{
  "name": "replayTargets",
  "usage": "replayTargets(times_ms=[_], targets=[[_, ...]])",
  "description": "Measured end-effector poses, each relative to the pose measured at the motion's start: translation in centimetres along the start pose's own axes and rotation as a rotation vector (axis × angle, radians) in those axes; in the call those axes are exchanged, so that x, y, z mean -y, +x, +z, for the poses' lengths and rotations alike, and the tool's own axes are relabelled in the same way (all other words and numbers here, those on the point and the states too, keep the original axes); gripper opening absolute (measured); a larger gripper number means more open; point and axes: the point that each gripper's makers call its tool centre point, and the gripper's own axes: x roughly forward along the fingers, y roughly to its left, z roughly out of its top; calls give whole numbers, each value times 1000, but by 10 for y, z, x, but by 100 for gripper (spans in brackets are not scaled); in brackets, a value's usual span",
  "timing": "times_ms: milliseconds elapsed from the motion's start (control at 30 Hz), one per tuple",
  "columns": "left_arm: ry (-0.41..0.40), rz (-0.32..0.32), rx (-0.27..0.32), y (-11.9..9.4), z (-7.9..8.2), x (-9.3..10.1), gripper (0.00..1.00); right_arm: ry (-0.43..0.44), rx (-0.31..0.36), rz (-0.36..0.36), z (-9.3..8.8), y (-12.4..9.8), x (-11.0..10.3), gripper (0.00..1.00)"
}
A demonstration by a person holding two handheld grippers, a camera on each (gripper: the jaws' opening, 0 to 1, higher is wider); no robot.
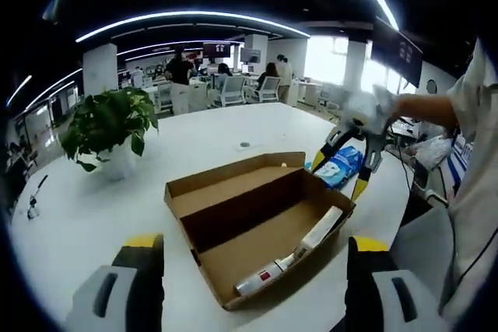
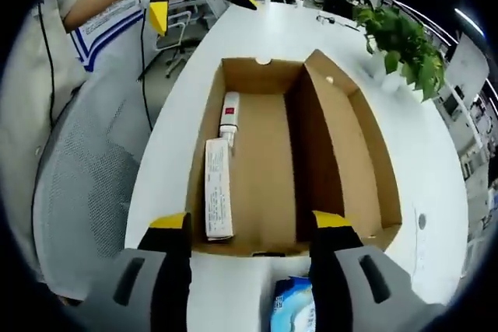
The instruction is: Operate the shoe box by opening the lid, removing the specified soft item, and placing it in the target area until the item is outside and the box remains undamaged.
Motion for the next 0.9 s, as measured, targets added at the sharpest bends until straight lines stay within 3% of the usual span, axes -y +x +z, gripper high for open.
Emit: replayTargets(times_ms=[167,400,567,700,900], targets=[[9,0,-13,2,-6,3,99,-39,-70,74,-10,23,-9,53],[8,3,-21,3,-11,9,98,-49,-93,109,-14,43,-13,43],[-2,7,-25,6,-16,13,97,2,-109,126,-16,43,-18,34],[-2,7,-36,7,-18,16,97,-46,-123,132,-18,44,-25,18],[1,17,-57,8,-22,21,97,-74,-143,111,-19,46,-25,17]])
